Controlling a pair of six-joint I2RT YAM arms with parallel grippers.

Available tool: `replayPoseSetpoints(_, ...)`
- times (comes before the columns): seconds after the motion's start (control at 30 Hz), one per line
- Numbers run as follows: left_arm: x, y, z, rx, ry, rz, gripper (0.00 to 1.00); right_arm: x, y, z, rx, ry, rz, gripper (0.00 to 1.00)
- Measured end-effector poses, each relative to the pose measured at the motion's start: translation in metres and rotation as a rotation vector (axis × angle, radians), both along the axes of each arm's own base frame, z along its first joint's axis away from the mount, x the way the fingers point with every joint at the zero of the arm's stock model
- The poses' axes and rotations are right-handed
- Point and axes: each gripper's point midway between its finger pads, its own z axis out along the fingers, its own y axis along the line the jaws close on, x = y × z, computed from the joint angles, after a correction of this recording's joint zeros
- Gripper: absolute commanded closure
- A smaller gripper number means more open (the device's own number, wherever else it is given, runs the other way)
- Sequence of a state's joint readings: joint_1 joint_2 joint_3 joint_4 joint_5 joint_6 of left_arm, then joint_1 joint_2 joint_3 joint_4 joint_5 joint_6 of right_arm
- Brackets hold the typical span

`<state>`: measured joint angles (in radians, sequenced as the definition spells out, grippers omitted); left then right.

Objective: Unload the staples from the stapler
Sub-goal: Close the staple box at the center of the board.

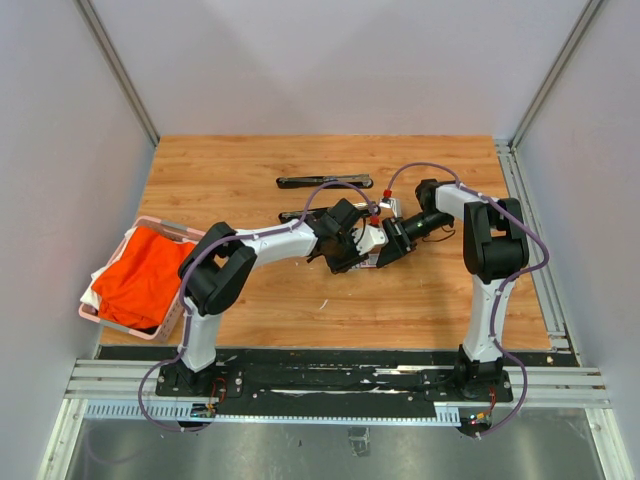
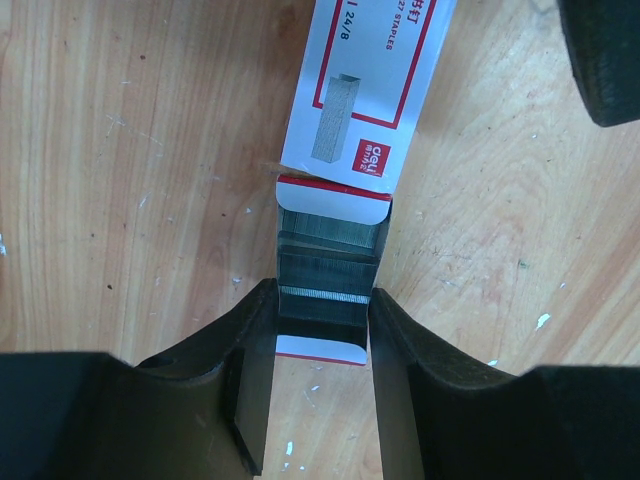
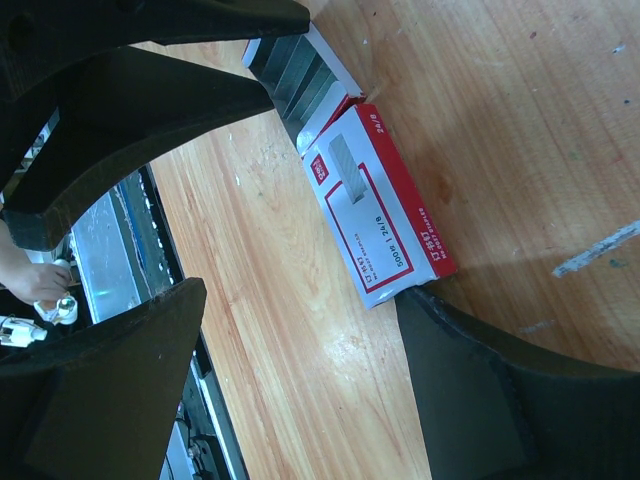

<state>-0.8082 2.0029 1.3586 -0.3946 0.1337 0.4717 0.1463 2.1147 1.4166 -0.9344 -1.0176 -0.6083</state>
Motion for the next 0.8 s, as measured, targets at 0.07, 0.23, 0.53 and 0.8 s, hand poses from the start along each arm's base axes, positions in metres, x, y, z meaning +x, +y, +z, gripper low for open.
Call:
replayPoseSetpoints(0.07, -0.0001, 0.0, 0.0002, -0.001, 0.002, 0.008, 0.66, 0.0, 0.0, -0.0001, 0.0, 0.0, 0.0, 0.19)
replayPoseSetpoints(0.23, -0.0001, 0.0, 0.0001, -0.002, 0.002, 0.008, 0.66, -0.0001, 0.0, -0.0001, 0.0, 0.0, 0.001, 0.19)
replayPoseSetpoints(0.53, -0.001, 0.0023, 0.0011, -0.019, -0.012, 0.032, 0.66, 0.0001, 0.0, -0.0002, -0.001, -0.001, 0.0, 0.19)
replayPoseSetpoints(0.8, -0.0004, 0.0071, 0.0011, -0.018, -0.014, 0.091, 0.67, 0.0008, 0.003, -0.0006, 0.001, -0.008, 0.005, 0.19)
